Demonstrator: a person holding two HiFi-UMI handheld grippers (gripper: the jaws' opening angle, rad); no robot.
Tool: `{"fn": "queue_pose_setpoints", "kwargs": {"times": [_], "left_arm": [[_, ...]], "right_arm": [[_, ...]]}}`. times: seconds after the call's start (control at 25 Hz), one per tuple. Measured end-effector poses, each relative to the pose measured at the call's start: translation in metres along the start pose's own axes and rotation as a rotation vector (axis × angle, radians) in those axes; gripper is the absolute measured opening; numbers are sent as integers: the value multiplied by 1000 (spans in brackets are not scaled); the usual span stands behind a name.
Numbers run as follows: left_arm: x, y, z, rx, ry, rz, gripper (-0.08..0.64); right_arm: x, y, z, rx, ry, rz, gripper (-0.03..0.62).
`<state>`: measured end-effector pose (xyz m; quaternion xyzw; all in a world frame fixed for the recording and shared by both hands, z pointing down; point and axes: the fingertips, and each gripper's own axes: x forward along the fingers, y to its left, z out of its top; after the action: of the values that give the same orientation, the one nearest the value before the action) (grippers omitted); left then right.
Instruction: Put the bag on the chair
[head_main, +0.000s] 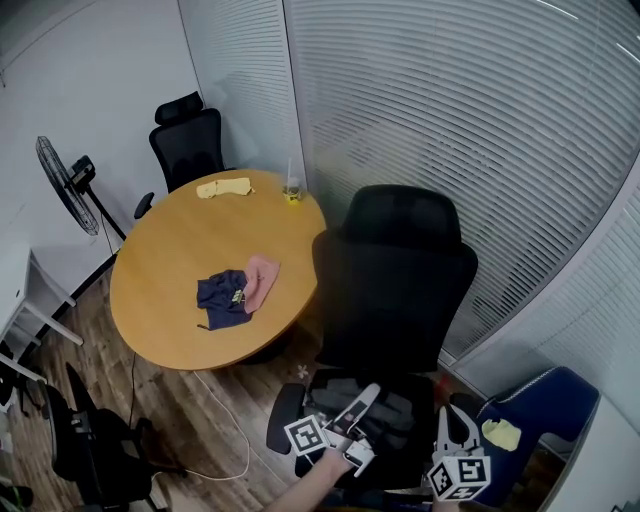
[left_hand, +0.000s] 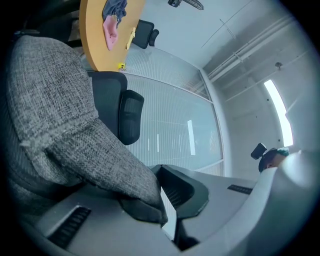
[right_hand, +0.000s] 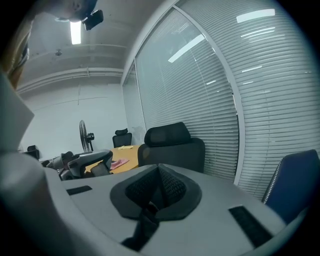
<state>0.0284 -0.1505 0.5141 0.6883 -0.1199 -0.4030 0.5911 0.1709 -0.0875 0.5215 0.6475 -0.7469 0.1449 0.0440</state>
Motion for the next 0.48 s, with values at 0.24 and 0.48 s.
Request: {"fn": "queue_pose_setpoints", "kwargs": {"times": [0.24, 0.48], "left_arm": [[15, 11, 3, -12, -2, 5, 21], [34, 29, 15, -27, -31, 18, 21]], "right_arm": [[17, -12, 6, 3, 5, 2, 12], [41, -22, -1, 18, 27, 19, 12]]}}
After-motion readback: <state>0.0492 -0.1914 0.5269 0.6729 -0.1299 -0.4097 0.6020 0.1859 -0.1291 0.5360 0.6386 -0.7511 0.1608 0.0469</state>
